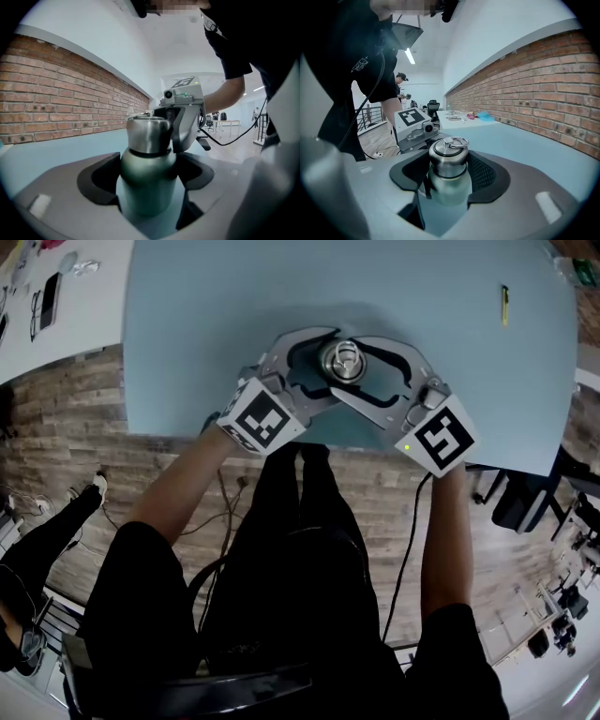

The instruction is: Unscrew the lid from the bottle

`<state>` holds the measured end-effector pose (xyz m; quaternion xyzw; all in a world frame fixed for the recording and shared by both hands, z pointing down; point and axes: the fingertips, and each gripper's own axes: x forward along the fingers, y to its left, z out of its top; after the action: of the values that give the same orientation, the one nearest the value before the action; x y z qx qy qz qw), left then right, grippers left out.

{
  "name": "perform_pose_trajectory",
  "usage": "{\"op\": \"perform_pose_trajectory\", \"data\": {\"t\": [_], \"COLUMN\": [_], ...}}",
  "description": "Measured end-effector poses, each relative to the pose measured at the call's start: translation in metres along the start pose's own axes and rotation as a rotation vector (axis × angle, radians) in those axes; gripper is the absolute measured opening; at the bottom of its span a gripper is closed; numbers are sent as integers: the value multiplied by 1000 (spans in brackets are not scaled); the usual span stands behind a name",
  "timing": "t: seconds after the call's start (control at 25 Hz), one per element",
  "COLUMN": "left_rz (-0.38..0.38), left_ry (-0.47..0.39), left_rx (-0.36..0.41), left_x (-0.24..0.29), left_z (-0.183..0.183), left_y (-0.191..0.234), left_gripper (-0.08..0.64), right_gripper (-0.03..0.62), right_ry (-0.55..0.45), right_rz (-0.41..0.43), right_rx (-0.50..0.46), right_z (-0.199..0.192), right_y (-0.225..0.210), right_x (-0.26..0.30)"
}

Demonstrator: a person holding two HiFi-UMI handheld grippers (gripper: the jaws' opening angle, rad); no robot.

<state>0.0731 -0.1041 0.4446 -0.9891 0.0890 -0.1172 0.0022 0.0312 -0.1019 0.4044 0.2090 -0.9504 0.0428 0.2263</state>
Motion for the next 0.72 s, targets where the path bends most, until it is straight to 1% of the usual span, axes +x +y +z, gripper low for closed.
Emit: {"op": "perform_pose_trajectory", "data": {"t": [0.12, 0.44, 0.52, 0.56, 0.64, 0.72], "left_rz": [7, 59, 77, 86, 109, 142], "left_ry": [5, 13, 16, 14, 10, 14], "left_rx": [0, 6, 3, 2, -4, -18], "left_x": [0, 0, 0, 0, 0, -2], "left_z": [-1, -1, -3, -3, 0, -2], "left_y": [1, 3, 3, 3, 1, -1], "left_gripper": [365, 367, 378, 387, 408, 414], "right_gripper": [259, 262, 291, 308, 314, 316], "right_ry": [8, 45, 50, 46, 25, 1], "right_rz": [-6, -51, -56, -61, -81, -105], "right_rx": [-4, -14, -16, -13, 4, 27], "right_z": [-1, -6, -7, -7, -5, -4], "right_y": [-1, 0, 0, 0, 0, 0], "right_x": [1, 3, 3, 3, 0, -2]}}
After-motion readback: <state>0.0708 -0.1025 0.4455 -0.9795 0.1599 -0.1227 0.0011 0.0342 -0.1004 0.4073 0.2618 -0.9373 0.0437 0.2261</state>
